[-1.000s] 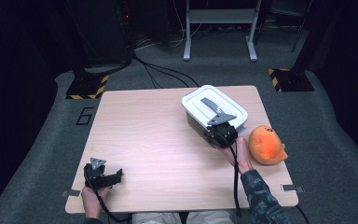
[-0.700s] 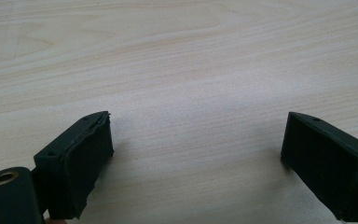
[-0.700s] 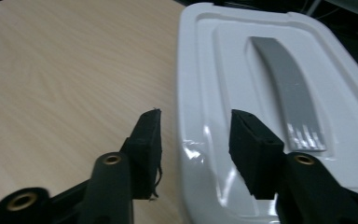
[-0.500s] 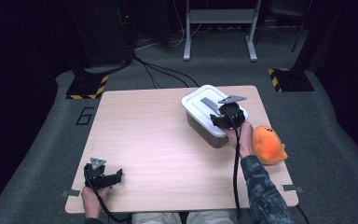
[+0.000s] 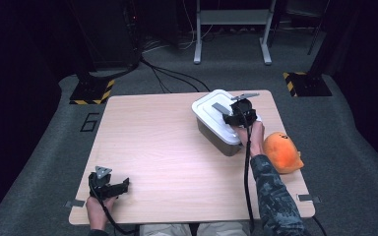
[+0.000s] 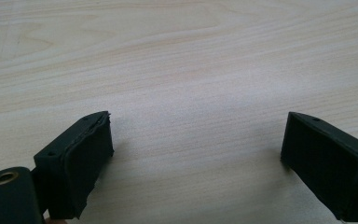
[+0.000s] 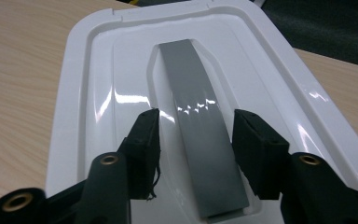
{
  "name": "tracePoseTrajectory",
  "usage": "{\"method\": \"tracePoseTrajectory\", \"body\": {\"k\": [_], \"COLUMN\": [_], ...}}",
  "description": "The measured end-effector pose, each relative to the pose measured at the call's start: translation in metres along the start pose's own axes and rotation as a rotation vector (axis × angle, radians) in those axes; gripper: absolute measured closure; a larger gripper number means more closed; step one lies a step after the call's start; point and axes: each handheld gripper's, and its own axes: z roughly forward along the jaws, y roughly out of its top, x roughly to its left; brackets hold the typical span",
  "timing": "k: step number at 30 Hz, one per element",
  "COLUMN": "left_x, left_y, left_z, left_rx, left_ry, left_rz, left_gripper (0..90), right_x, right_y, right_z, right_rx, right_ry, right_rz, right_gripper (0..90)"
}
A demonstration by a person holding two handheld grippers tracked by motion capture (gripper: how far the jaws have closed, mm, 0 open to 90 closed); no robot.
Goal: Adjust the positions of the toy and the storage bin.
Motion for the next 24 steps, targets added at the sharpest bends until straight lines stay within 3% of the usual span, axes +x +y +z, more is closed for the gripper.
{"method": "tracePoseTrajectory", "body": {"k": [1, 3, 8, 9, 18, 24], "left_x": [0.000, 0.000, 0.000, 0.000, 0.000, 0.000], "left_y": [0.000, 0.000, 0.000, 0.000, 0.000, 0.000], "left_z": [0.000, 0.000, 0.000, 0.000, 0.000, 0.000], "left_rx": [0.000, 0.000, 0.000, 0.000, 0.000, 0.002], "left_ry": [0.000, 0.000, 0.000, 0.000, 0.000, 0.001], "left_rz": [0.000, -0.001, 0.000, 0.001, 0.001, 0.002], "left_gripper": [8.5, 8.5, 8.5, 8.5, 8.5, 8.6], "right_x": [-0.002, -0.004, -0.006, -0.004, 0.005, 0.018], "right_y": [-0.001, -0.002, -0.003, -0.003, -0.007, -0.013], "right_z": [0.002, 0.002, 0.000, 0.000, -0.002, -0.007], "right_rx": [0.015, 0.005, 0.008, 0.006, -0.011, -0.014], "right_ry": [0.004, 0.014, 0.058, 0.078, 0.091, 0.157], "right_rz": [0.002, 0.029, -0.002, -0.015, -0.027, -0.061], "right_gripper": [61.8, 62.0, 65.6, 66.4, 66.6, 66.6]}}
